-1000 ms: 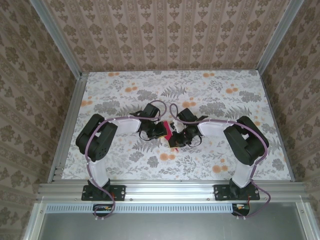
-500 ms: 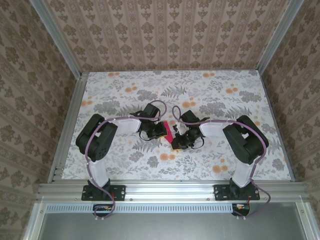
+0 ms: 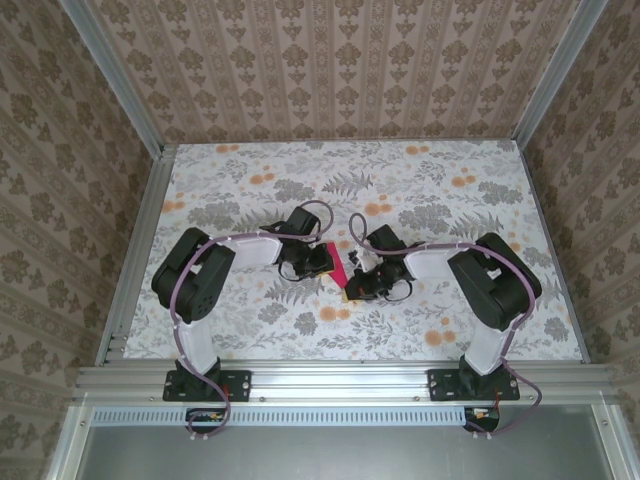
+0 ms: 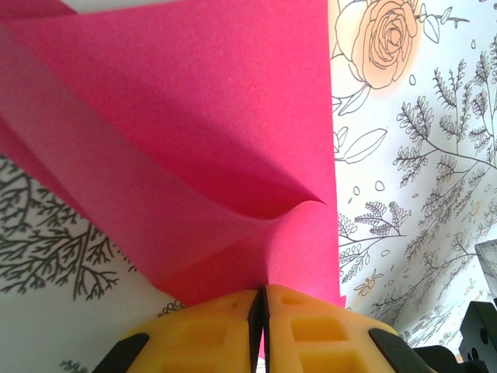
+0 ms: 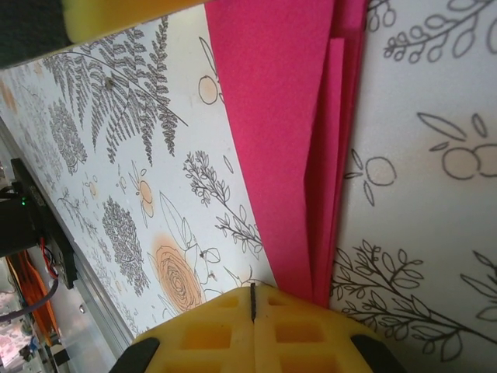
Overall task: Fold a paper plane with a square sheet of paper (pick it up from the middle)
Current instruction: Fold the wing for the fifth time at the center of the table.
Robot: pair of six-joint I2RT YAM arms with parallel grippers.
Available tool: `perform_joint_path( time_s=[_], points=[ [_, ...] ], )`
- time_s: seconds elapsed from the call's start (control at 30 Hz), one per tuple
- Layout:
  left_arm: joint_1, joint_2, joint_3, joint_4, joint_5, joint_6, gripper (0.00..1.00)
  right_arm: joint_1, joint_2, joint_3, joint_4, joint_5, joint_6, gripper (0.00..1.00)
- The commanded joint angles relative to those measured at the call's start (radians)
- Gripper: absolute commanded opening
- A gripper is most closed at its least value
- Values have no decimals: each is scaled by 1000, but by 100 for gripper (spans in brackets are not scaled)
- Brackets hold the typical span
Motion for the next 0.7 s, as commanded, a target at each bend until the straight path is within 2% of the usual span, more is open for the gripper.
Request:
perform_joint_path(
  time_s=[0.0, 0.2, 0.4, 0.57, 0.67],
  points=[
    [7, 91, -34, -130, -145, 33, 14, -4, -16, -81, -112, 11, 20, 5],
    [7, 97, -27, -128, -142, 37, 13, -5, -79, -116, -122, 5, 12, 5],
    [2, 88, -23, -129, -139, 45, 13, 1, -168, -60, -57, 34, 16, 7],
    [2, 84, -23, -131, -140, 49, 13, 9, -135, -9, 45, 117, 8, 8],
    [1, 85, -19, -130, -139, 50, 14, 11, -97, 17, 115, 116, 21, 7]
  ],
)
